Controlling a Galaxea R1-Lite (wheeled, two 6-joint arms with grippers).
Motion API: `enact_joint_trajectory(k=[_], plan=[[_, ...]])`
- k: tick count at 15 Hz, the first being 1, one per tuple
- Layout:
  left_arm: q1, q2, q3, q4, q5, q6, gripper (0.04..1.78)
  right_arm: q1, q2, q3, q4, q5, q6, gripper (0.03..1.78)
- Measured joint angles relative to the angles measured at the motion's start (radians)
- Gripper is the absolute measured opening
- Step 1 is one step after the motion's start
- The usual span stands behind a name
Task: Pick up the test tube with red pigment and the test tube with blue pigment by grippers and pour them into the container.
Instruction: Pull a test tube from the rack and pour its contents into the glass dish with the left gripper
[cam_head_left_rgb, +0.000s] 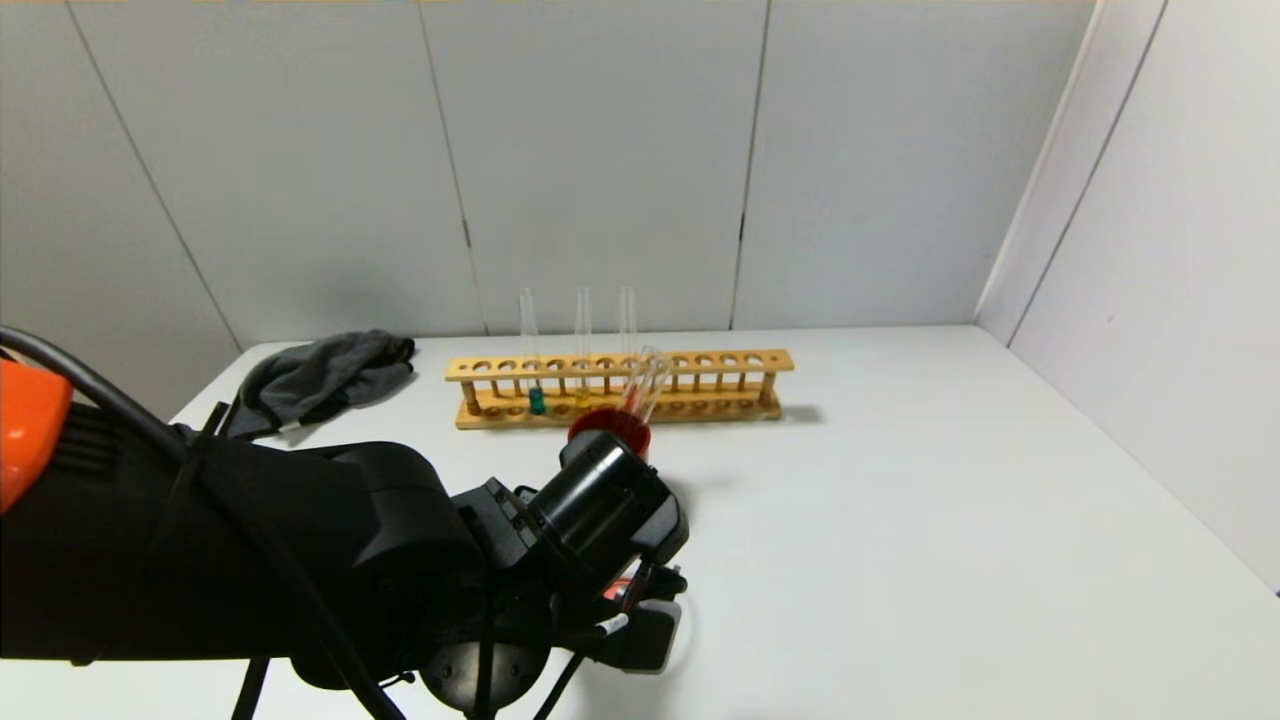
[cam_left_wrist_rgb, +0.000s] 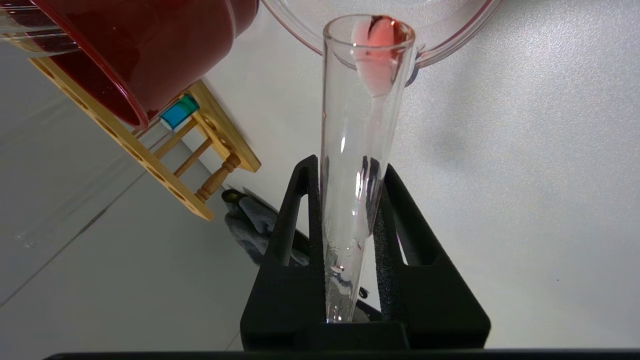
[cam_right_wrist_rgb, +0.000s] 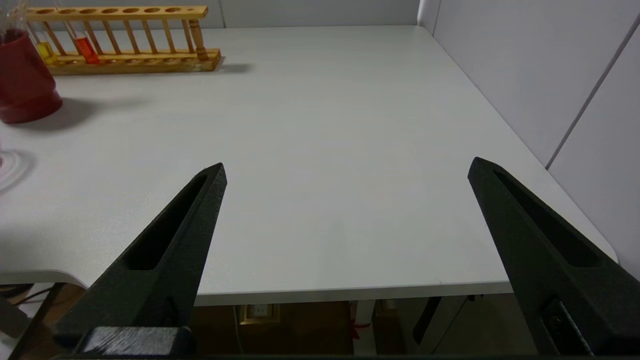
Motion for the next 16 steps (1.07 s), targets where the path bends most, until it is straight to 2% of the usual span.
enact_joint_trajectory(k=[16], plan=[[-0.037, 0.044, -0.066, 0.007, 0.132, 0.151, 0.33, 0.000, 0.000, 0.000, 0.000, 0.000, 0.000, 1.70]])
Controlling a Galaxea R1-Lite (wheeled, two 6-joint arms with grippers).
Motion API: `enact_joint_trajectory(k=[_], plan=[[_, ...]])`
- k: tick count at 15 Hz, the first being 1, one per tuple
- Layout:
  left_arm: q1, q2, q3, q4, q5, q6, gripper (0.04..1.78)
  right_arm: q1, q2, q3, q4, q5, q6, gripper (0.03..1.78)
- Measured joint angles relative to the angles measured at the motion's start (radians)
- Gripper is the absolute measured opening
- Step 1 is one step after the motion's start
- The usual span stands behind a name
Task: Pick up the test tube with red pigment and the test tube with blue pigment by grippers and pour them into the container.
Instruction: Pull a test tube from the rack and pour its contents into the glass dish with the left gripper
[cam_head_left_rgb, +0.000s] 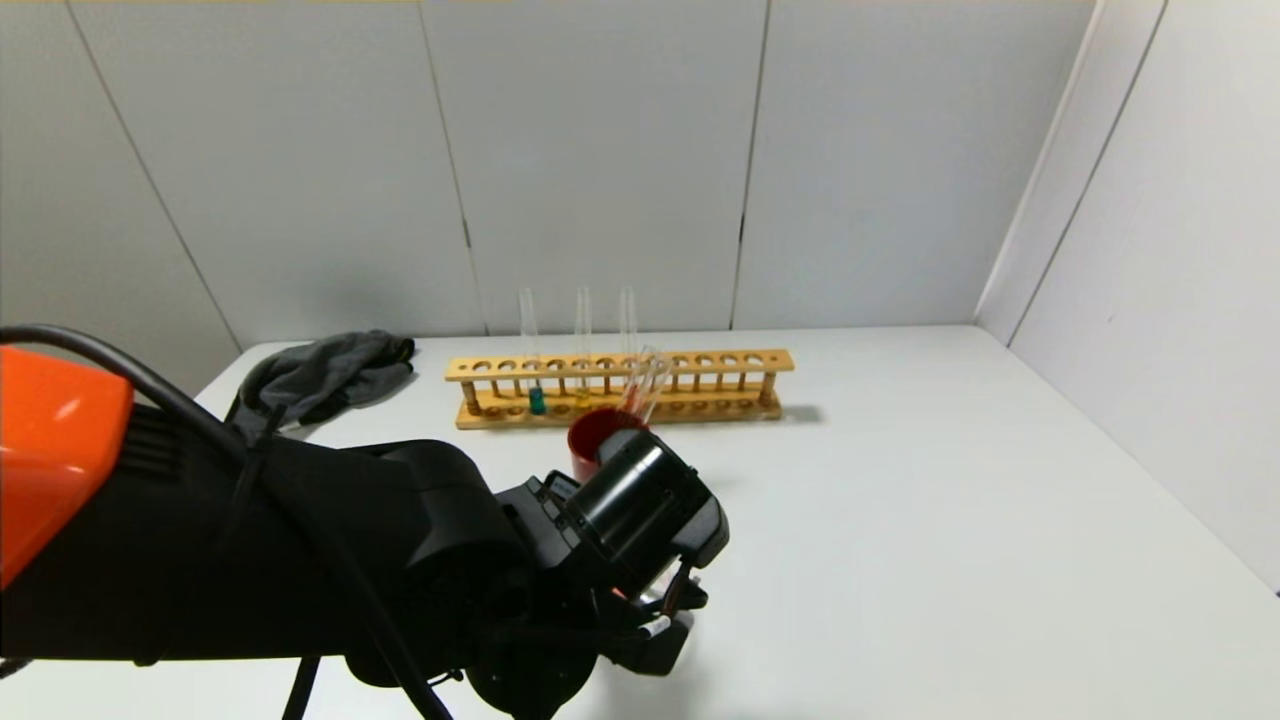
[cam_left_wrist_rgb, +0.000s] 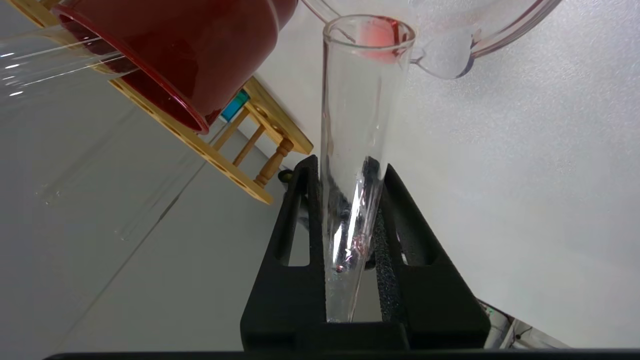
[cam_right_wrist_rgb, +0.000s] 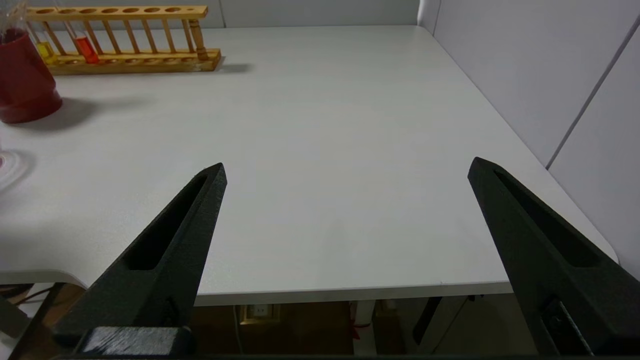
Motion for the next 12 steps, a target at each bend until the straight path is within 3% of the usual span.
enact_joint_trajectory(k=[12], plan=[[-0.011, 0.007, -0.010, 0.015, 0.071, 0.026, 0.33, 0.000, 0.000, 0.000, 0.000, 0.000, 0.000, 1.70]])
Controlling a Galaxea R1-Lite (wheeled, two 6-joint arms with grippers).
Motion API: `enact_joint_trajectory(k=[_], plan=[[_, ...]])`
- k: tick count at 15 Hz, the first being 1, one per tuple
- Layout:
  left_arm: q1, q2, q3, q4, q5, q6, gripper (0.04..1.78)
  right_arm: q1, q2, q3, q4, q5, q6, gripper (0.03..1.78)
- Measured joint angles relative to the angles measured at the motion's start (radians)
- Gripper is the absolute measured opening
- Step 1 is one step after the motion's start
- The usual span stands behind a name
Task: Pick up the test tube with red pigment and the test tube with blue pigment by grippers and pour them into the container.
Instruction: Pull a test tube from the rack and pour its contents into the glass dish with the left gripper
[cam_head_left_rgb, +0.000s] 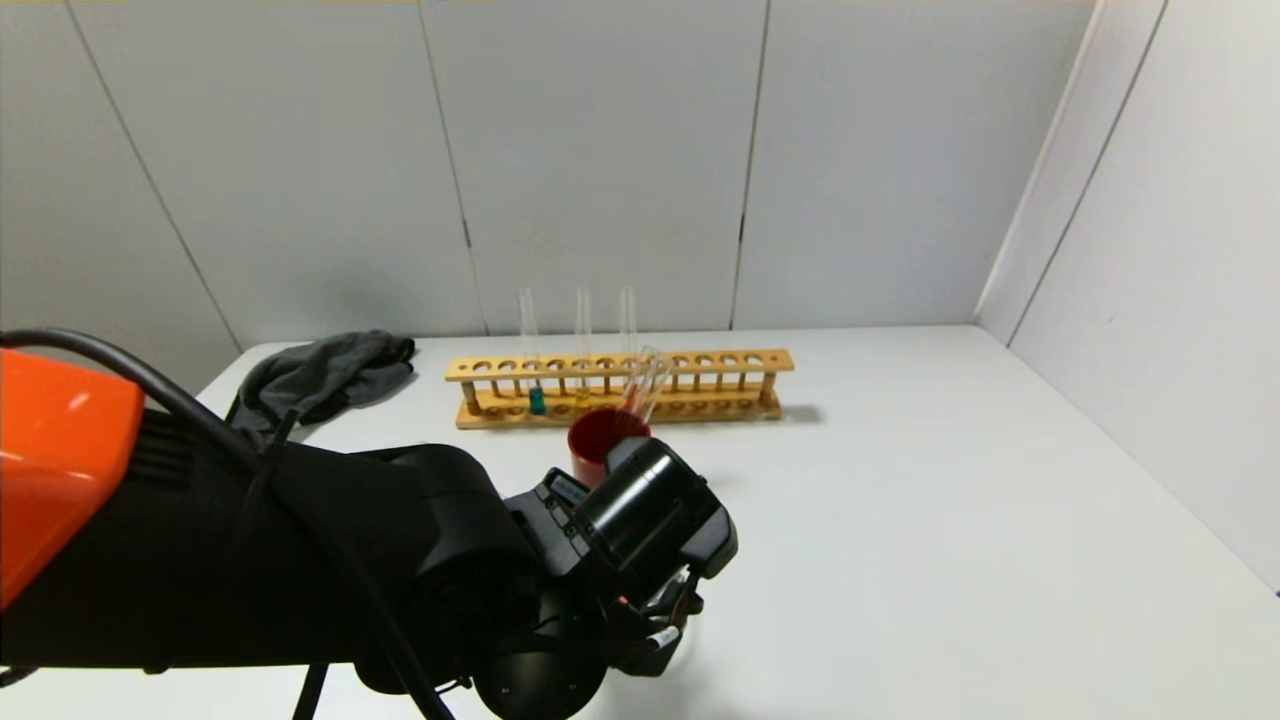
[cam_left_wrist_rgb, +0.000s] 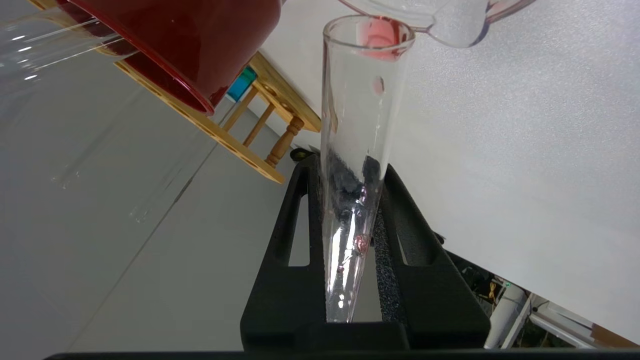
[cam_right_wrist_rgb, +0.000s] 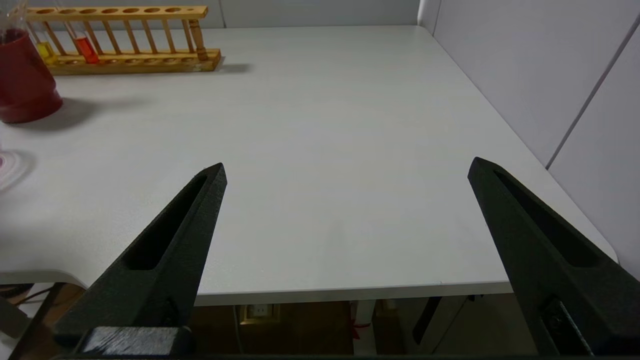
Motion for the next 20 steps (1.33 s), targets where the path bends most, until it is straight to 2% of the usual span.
enact_joint_trajectory(k=[20], plan=[[-0.029, 0.020, -0.013, 0.029, 0.085, 0.042, 0.33, 0.000, 0.000, 0.000, 0.000, 0.000, 0.000, 1.70]])
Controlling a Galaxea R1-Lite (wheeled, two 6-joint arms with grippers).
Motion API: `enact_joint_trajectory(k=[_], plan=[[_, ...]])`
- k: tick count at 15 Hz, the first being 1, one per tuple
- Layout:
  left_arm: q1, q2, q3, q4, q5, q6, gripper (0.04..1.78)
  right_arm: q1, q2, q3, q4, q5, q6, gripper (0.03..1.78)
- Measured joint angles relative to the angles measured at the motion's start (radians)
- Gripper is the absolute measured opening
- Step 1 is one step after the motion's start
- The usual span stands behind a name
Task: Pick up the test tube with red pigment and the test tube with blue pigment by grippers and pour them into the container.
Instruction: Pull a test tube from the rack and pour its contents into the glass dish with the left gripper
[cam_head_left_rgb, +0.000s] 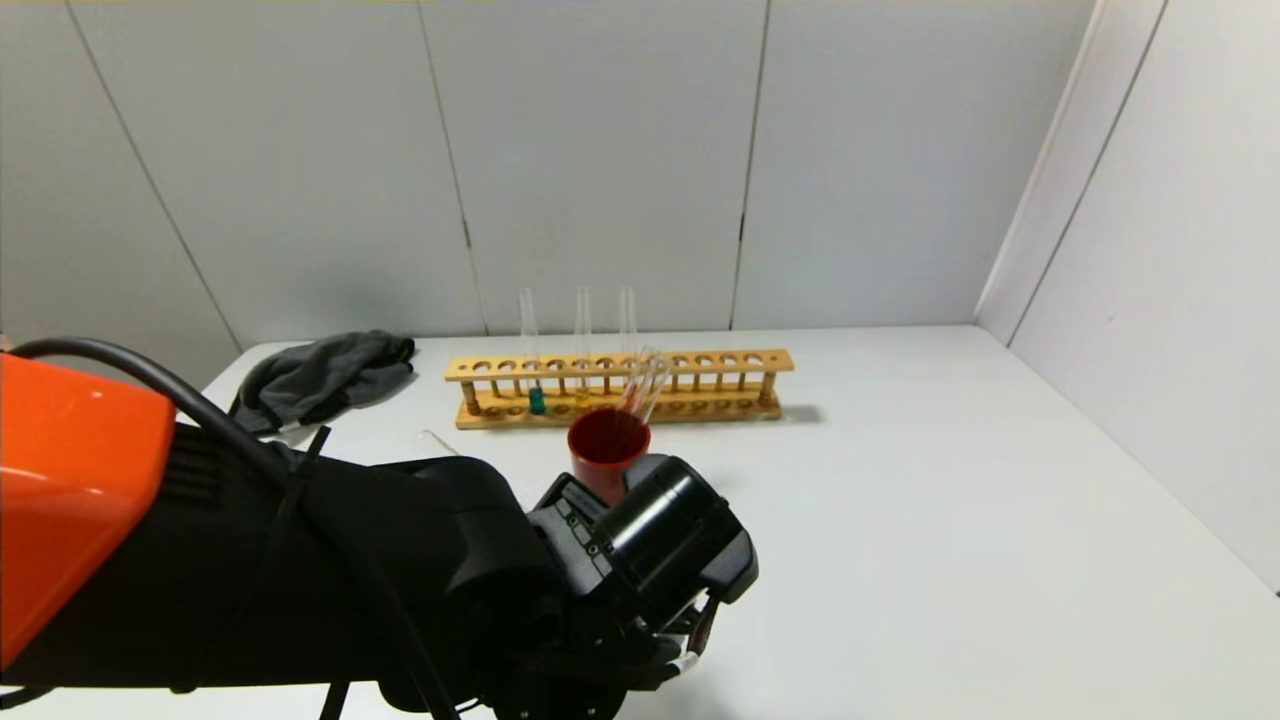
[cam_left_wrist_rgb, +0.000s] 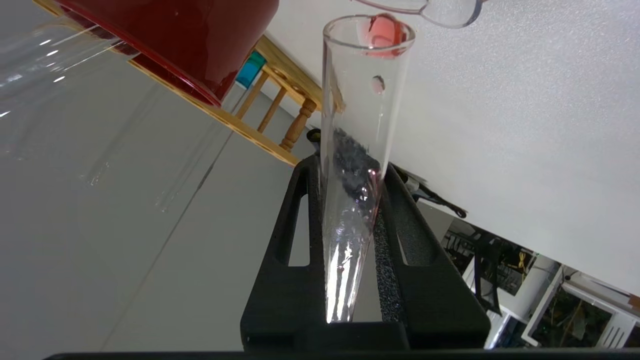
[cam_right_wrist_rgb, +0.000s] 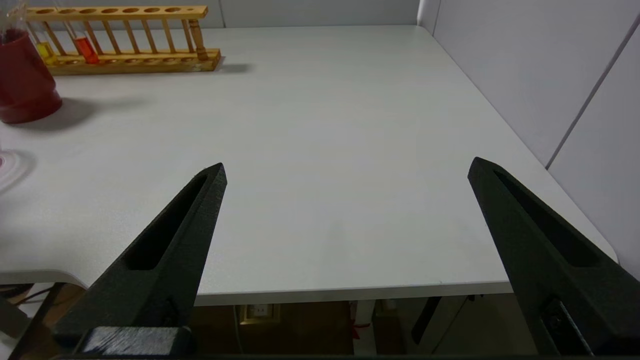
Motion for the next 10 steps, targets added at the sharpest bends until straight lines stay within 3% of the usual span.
enact_joint_trajectory(k=[10], plan=[[-0.003, -0.004, 0.000, -0.010, 0.004, -0.005, 0.33, 0.000, 0.000, 0.000, 0.000, 0.000, 0.000, 1.70]])
